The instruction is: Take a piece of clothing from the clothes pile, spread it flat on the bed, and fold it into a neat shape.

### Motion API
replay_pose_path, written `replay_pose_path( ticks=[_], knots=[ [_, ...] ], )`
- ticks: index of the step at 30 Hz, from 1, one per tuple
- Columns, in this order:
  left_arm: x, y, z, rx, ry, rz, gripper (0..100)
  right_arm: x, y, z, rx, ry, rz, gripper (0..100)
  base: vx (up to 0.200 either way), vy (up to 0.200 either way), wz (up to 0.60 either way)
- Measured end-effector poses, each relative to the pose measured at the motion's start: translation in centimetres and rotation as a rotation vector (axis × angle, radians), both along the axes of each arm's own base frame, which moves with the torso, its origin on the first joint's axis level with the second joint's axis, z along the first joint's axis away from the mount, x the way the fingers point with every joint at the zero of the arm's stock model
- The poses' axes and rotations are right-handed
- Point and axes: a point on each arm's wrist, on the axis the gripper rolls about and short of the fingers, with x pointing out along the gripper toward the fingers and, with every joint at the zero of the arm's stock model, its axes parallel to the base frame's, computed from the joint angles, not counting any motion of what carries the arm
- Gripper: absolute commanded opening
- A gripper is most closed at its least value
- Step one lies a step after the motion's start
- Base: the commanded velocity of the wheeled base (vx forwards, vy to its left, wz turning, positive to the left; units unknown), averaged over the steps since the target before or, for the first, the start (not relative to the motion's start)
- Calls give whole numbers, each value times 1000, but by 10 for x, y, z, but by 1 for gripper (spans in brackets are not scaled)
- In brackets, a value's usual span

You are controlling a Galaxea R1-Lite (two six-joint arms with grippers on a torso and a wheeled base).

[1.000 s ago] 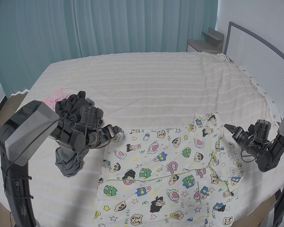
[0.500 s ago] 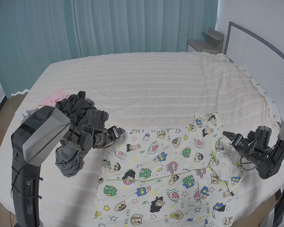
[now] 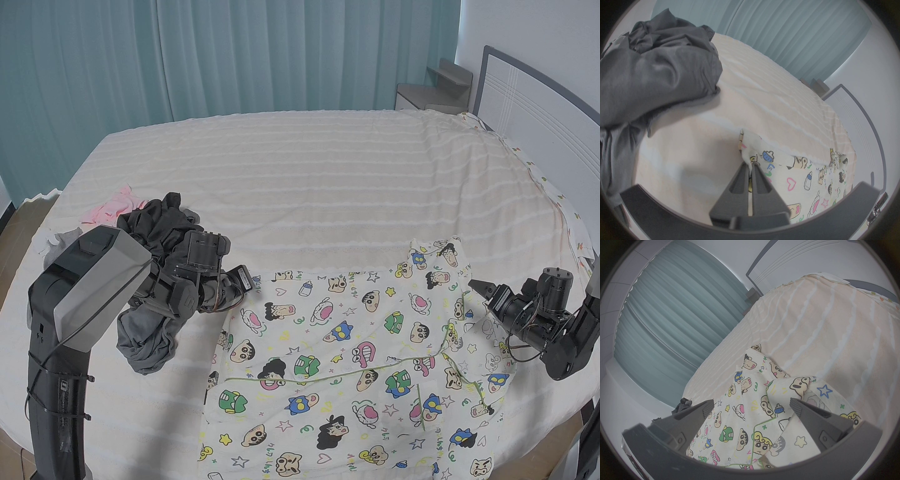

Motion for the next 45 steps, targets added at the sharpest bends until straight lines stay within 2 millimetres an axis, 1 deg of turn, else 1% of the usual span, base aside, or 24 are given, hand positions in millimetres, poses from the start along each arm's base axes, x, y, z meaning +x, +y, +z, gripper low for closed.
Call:
replay_pose_path(
  ticks=[10,15,21,22,31,35,40,42,45],
  knots=[
    [17,4,18,2,-88,59,0,0,1,0,3,2,2,100,0,0,0],
    [26,13,17,12,-102,88,0,-1,2,-1,3,3,6,100,0,0,0],
    [31,22,16,13,-109,109,0,-1,2,-1,3,5,6,100,0,0,0],
    [32,23,16,13,-110,113,100,-1,2,-1,3,5,6,100,0,0,0],
    [36,25,21,19,-133,143,100,-1,2,-1,-4,7,5,100,0,0,0],
    [31,28,17,36,-86,151,100,-2,-1,-1,-13,6,-4,100,0,0,0],
    [15,33,19,40,-24,138,100,-2,-9,-2,-25,12,-26,100,0,0,0],
    [5,34,20,35,3,122,100,-2,-12,-3,-27,14,-34,100,0,0,0],
    [-18,39,26,10,55,91,100,-2,-14,-3,-30,15,-42,100,0,0,0]
  ],
)
